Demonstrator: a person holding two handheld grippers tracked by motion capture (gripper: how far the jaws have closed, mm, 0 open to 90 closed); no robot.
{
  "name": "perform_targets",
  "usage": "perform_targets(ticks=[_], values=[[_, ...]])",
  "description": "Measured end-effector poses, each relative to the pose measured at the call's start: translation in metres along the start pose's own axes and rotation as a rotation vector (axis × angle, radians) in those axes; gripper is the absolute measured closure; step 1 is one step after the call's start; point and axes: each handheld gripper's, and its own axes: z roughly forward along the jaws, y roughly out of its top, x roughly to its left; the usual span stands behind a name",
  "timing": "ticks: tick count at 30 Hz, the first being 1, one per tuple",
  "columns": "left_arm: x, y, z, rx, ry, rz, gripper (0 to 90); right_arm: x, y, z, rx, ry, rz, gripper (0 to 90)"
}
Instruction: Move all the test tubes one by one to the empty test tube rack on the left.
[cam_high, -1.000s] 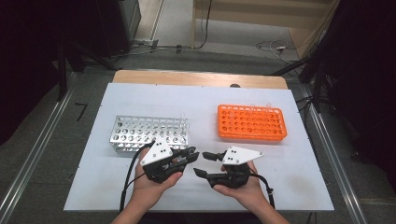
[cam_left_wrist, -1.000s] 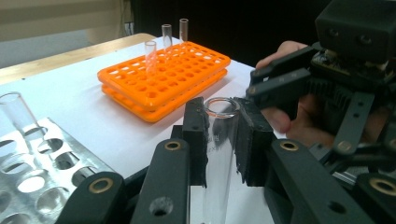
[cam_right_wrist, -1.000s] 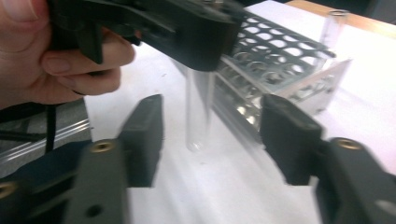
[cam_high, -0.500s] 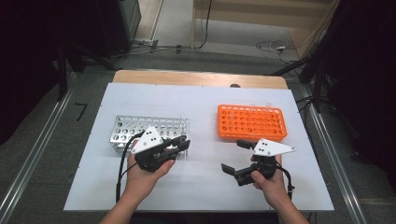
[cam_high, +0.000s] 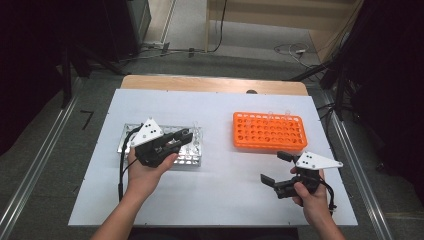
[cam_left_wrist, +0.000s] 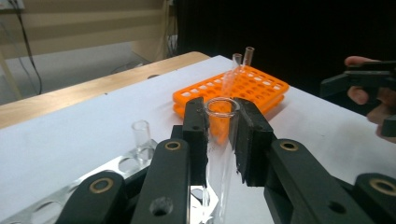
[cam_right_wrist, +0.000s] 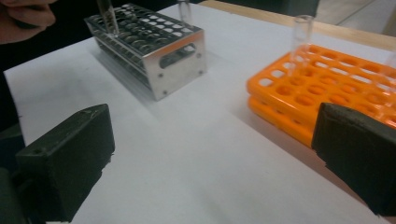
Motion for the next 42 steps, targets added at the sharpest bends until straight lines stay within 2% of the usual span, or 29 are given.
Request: perform_targets(ticks=[8,14,21,28,34,42], values=[[0.016,0.008,0.012,-0.009,0.024,-0.01,76.0,-0.017,-0.011,-0.016,0.002,-0.035,0.027,0.0],[0.028,0.01,0.024,-0.014,0.047,-0.023,76.0,-0.028,-0.015,-0.02,-0.007,-0.061,0.05,0.0],[0.04,0.009,0.035,-0.02,0.08,-0.037,76.0,-0.031,-0.018,-0.02,-0.011,-0.07,0.069,0.0],[0.049,0.01,0.045,-0.028,0.108,-0.054,76.0,-0.032,-0.018,-0.02,-0.02,-0.072,0.069,0.0],[0.053,0.008,0.055,-0.021,0.131,-0.057,76.0,-0.033,-0.018,-0.023,-0.026,-0.077,0.078,0.0],[0.057,0.001,0.069,0.02,0.158,-0.068,75.9,-0.035,-0.019,-0.023,-0.03,-0.076,0.088,0.0]])
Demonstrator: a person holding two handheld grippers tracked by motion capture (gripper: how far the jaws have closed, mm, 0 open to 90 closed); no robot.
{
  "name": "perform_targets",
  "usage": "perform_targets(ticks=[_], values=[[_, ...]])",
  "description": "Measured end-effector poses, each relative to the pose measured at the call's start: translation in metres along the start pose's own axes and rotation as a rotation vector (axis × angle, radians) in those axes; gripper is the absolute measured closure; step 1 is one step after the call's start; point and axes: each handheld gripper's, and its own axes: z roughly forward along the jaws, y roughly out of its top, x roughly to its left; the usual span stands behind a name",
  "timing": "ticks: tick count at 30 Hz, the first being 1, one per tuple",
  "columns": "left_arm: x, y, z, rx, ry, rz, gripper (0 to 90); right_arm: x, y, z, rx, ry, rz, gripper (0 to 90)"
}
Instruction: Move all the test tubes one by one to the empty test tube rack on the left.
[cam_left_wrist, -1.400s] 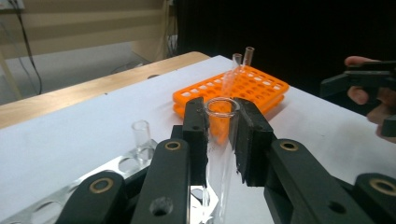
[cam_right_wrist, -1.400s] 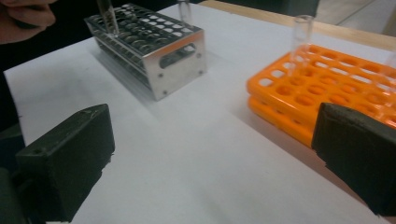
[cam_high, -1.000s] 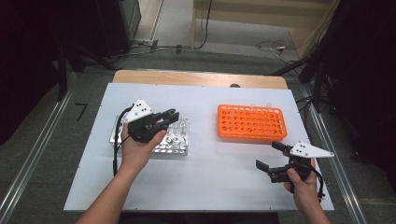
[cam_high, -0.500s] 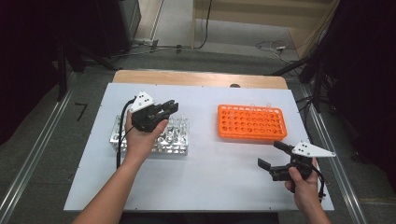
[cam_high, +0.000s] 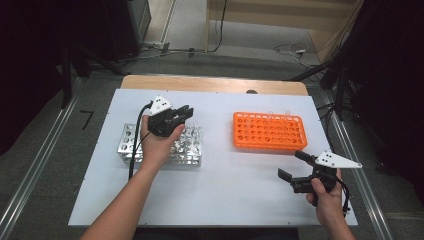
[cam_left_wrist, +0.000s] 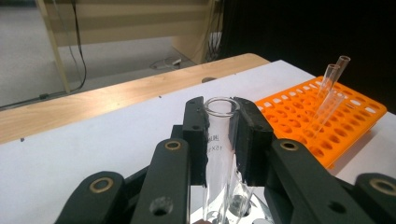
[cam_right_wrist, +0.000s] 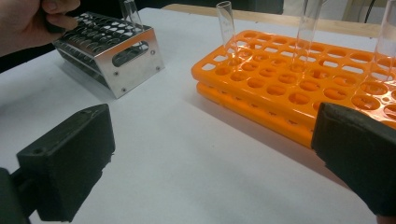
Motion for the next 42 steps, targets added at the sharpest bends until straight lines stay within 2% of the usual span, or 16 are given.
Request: perform_targets(ticks=[4,7,15,24,27,30,33,38,42], values=[[-0.001,-0.001,0.002,0.027,0.001,0.003,75.9,0.0,0.0,0.0,0.004,0.0,-0.003,0.0],[-0.004,-0.004,0.004,0.066,0.015,0.02,75.8,0.001,0.0,0.001,0.004,-0.001,-0.006,0.0],[-0.01,-0.009,0.003,0.111,0.054,0.047,75.5,0.001,0.0,0.001,0.002,-0.003,-0.004,0.0],[-0.009,-0.012,0.003,0.162,0.048,0.027,73.6,0.002,0.0,0.002,0.006,0.0,-0.005,0.0],[-0.009,-0.012,0.004,0.185,0.038,0.006,72.8,0.002,0.0,0.002,0.008,0.0,-0.006,0.0],[-0.009,-0.012,0.003,0.184,0.04,-0.004,67.6,0.002,0.0,0.002,0.008,0.001,-0.007,0.0],[-0.009,-0.01,0.0,0.162,0.024,-0.016,58.5,0.002,0.001,0.002,0.005,0.002,-0.006,0.0],[-0.012,-0.008,-0.011,0.106,-0.021,-0.029,45.7,0.002,0.001,0.002,0.004,0.0,-0.007,0.0],[-0.017,-0.007,-0.022,0.067,-0.068,-0.025,31.4,0.003,0.002,0.003,0.005,0.0,-0.01,0.0]])
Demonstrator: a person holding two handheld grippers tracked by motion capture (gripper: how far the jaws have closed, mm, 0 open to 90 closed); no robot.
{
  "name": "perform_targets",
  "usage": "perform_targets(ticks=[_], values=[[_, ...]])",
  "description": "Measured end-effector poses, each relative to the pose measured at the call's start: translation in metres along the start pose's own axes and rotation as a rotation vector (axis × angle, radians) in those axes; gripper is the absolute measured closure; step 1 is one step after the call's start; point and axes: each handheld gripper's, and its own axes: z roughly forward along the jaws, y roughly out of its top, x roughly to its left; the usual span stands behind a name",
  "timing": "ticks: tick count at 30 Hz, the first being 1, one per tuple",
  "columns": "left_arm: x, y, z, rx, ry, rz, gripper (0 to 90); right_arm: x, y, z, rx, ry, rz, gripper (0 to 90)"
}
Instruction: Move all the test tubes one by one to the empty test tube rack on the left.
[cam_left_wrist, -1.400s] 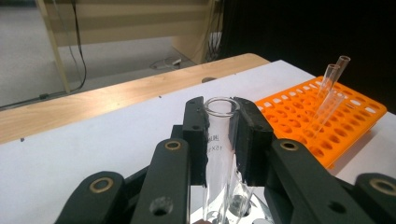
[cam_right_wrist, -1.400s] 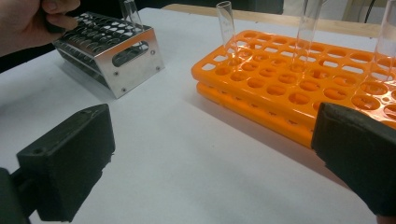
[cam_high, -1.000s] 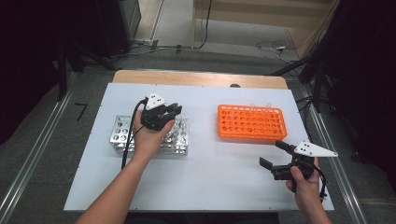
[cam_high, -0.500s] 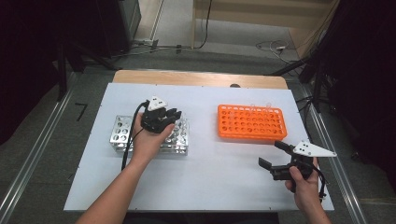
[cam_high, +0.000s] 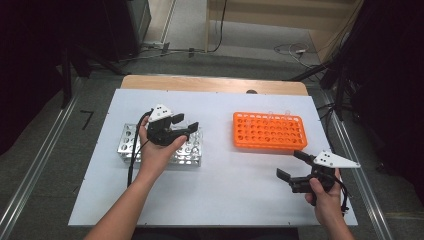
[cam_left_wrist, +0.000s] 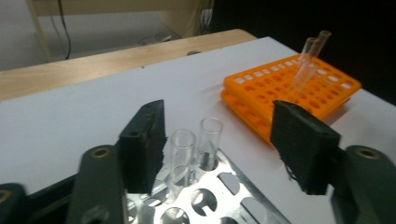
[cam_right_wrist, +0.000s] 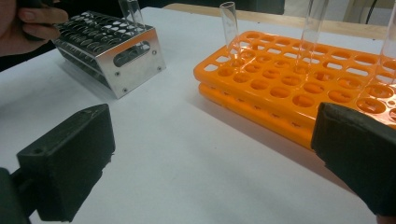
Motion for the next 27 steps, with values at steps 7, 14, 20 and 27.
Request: perform_targets(ticks=[7,14,20,27], values=[[-0.013,-0.003,-0.02,-0.056,-0.068,0.014,15.3,0.001,0.004,0.002,-0.004,-0.006,-0.01,0.0],[-0.025,-0.009,-0.036,-0.077,-0.103,0.04,0.0,0.003,0.01,0.008,0.003,-0.002,-0.029,0.0],[-0.035,-0.019,-0.051,-0.099,-0.123,0.042,0.0,0.0,0.019,0.013,0.0,0.001,-0.034,0.0],[-0.04,-0.033,-0.061,-0.098,-0.137,0.056,0.0,-0.003,0.029,0.025,0.008,0.007,-0.034,0.0]])
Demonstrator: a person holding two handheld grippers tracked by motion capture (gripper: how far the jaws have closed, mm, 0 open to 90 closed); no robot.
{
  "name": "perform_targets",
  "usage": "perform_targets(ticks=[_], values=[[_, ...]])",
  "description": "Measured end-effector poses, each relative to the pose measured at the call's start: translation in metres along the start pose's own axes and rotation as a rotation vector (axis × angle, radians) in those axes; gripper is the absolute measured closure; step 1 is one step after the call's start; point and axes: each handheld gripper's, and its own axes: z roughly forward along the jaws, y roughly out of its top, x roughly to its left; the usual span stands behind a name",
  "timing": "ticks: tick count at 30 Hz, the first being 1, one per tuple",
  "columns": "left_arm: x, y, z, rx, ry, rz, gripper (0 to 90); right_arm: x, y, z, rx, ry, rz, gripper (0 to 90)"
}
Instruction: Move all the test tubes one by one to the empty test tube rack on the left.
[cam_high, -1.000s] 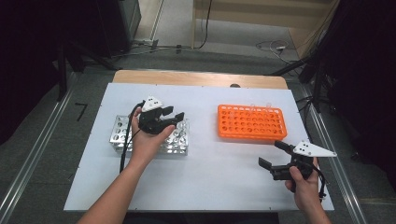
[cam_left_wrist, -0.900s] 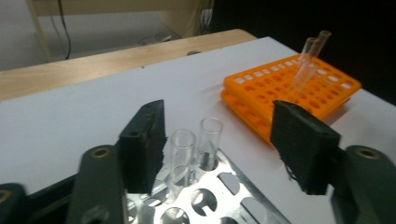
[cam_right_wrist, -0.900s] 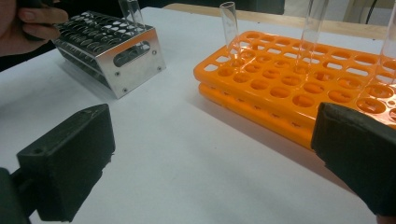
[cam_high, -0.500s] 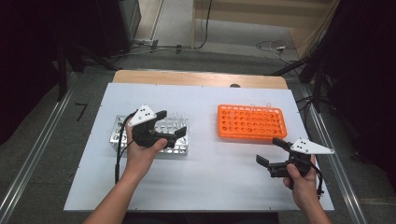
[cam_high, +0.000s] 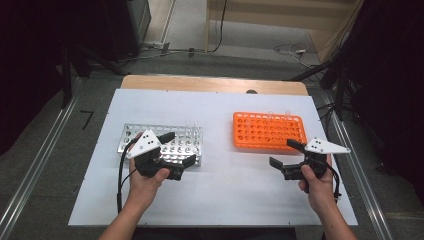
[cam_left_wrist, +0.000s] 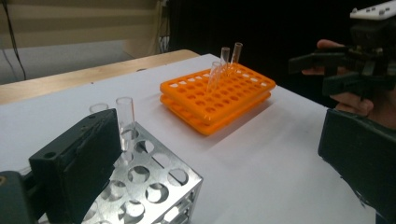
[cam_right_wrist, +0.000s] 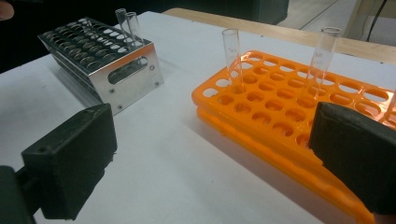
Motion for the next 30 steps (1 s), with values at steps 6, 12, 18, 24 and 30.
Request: perform_targets(ticks=[6,12,18,24,30], values=[[0.0,-0.011,-0.009,-0.001,0.006,-0.004,0.0,-0.002,0.009,0.012,0.011,0.007,-0.008,0.0],[0.0,-0.018,-0.016,-0.01,0.002,-0.013,0.0,-0.003,0.017,0.027,0.022,0.015,-0.019,0.0],[0.002,-0.022,-0.021,-0.015,0.005,-0.016,0.0,-0.007,0.024,0.041,0.022,0.018,-0.011,0.4],[0.003,-0.024,-0.021,-0.018,0.004,-0.027,0.0,-0.008,0.026,0.057,0.032,0.028,0.0,2.0],[0.003,-0.025,-0.019,-0.01,0.0,-0.024,0.0,-0.012,0.025,0.076,0.071,0.029,0.007,4.1]])
